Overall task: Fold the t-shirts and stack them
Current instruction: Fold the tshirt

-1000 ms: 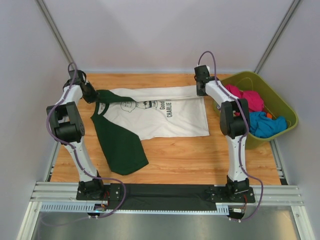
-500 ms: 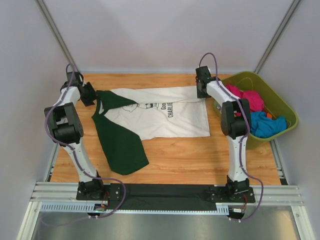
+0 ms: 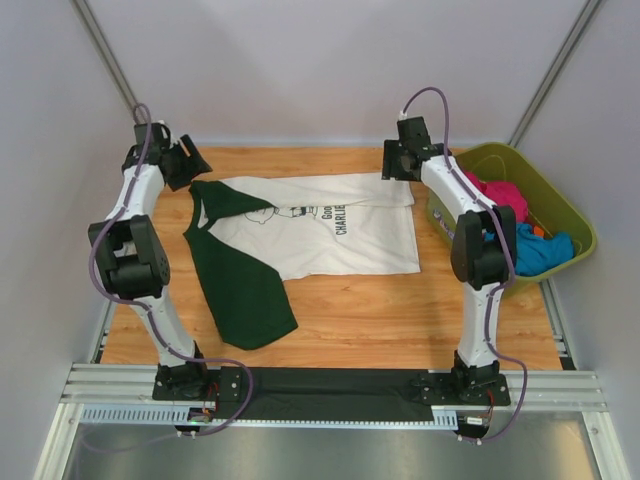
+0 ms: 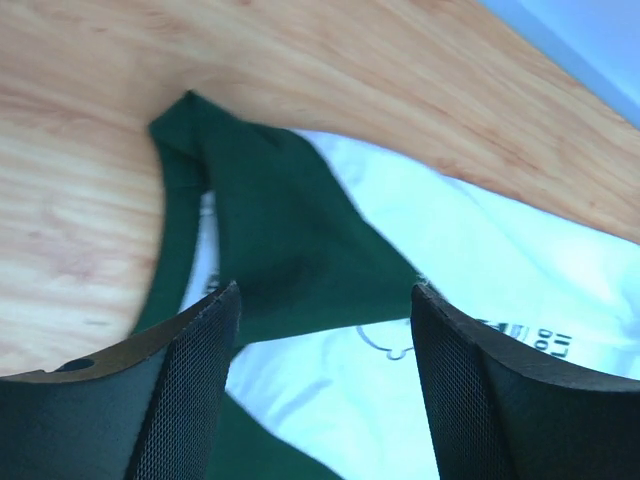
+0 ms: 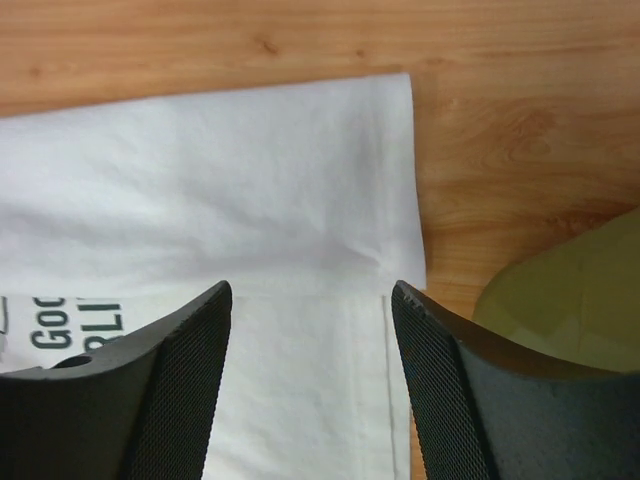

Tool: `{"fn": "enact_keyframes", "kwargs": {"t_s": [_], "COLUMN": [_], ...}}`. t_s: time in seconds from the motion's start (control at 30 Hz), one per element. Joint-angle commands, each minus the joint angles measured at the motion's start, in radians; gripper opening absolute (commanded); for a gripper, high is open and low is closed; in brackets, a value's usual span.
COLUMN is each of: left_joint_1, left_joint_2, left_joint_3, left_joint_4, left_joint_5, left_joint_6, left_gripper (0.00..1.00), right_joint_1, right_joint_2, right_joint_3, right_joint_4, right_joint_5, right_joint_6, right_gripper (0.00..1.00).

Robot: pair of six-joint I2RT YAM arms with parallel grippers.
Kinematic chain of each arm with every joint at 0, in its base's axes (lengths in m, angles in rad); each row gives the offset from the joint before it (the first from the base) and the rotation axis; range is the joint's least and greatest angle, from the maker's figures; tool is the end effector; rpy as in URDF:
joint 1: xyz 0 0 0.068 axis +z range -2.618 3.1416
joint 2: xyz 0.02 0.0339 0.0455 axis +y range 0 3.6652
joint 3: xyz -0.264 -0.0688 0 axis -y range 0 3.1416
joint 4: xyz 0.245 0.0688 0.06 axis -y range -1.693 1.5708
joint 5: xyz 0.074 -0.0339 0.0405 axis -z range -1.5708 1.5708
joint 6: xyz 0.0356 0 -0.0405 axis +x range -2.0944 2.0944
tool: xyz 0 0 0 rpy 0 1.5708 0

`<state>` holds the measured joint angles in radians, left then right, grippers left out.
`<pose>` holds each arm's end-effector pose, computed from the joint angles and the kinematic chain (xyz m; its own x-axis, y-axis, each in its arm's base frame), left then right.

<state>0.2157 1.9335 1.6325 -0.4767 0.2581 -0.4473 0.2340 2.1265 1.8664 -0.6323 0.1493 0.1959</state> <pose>0.4344 0.0859 0.2689 -0.6053 -0.5607 -0.5650 -0.3229 0.8217 -0.4697 0.4681 0.1061 0.2477 -0.7698 0.0144 -0.6381 0.0116 0.9999 0.0086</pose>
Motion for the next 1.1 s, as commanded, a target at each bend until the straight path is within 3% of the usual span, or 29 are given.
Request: {"fn": "enact_keyframes", "kwargs": {"t_s": [0.0,0.07,0.13,0.3,0.77,1.07], "left_joint_1": [-0.085,-0.113,-0.150,-0.182,-0.184,-0.180], "left_joint_2": [-0.033,-0.015,0.010,0.096,0.159,0.084], "left_joint_3": [0.065,0.069,0.078,0.098,0.072,0.007], "left_joint_4": [0.070,0.120,0.128,0.053,-0.145,-0.181], "left_joint_5": [0.026,0.027,-0.002,-0.071,-0.257,-0.348], "left_joint_6": [-0.051,-0.083,-0.117,-0.225,-0.229,-0.212], "left_gripper": [0.76,0.76,0.76,0.73,0.69,0.69], "right_joint_1": [0.007,0.007,0.011,0.010,0.011,0.010], "right_joint_2": [-0.036,-0.014,0.032,0.140,0.251,0.243], "right_joint_3": [0.050,0.053,0.079,0.140,0.175,0.189], "right_joint_4": [0.066,0.077,0.068,0.037,0.046,0.023], "right_joint_5": [-0.039,-0.044,-0.037,-0.031,-0.021,-0.022], "right_joint_6": [0.077,0.124,0.154,0.200,0.189,0.188], "right_gripper": [0.66,0.66,0.59,0.45,0.37,0.35]}}
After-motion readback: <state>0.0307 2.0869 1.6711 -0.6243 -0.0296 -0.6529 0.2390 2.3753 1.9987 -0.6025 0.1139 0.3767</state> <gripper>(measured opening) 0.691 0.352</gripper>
